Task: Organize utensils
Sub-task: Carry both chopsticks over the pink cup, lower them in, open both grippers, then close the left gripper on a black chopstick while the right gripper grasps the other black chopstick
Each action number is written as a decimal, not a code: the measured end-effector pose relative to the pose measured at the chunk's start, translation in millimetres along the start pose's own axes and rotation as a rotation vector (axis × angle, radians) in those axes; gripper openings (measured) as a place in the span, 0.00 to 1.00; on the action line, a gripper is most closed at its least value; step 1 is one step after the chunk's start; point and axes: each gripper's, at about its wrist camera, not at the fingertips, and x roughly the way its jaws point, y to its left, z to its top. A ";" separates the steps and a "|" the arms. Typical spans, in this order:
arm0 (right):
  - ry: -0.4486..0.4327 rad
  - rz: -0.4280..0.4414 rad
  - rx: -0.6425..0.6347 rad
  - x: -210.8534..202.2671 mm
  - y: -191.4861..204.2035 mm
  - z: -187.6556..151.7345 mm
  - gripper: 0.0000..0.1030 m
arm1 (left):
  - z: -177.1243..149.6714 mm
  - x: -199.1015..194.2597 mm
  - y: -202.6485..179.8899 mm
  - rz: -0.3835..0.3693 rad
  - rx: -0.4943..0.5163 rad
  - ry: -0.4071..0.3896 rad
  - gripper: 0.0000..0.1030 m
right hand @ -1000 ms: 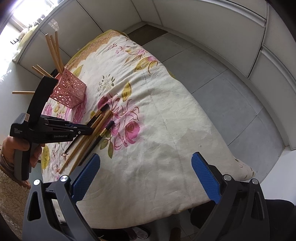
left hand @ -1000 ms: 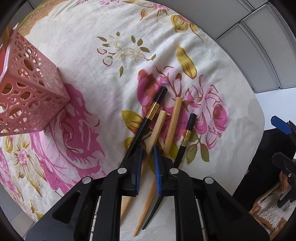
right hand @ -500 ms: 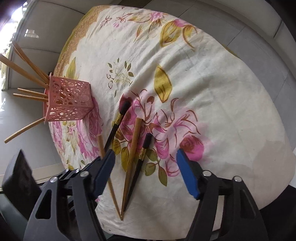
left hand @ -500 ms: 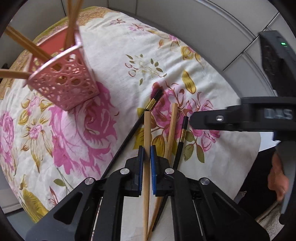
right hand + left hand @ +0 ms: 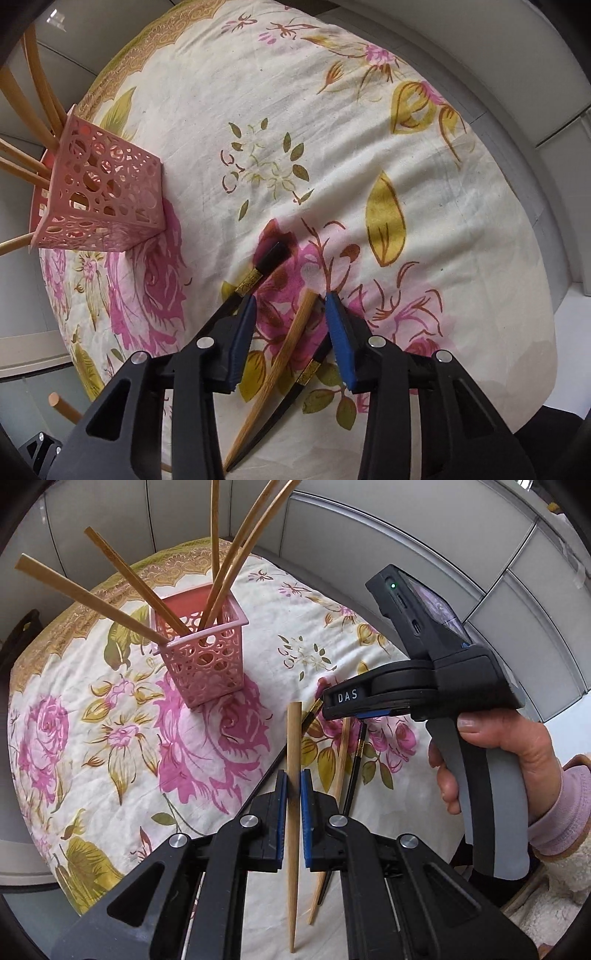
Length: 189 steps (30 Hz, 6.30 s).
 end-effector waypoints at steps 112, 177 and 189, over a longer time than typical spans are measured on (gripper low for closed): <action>-0.825 0.175 -0.199 -186.3 -54.2 -56.2 0.94 | 19.6 -131.0 -12.2 0.267 -0.306 -0.626 0.93; 0.004 -0.008 -0.080 -12.9 -25.0 -23.6 0.66 | -54.2 -3.6 54.6 -0.061 -0.393 -0.043 0.06; -0.107 -0.167 -0.158 0.7 22.6 -42.6 0.09 | -59.4 -40.2 44.2 -0.038 -0.389 -0.132 0.07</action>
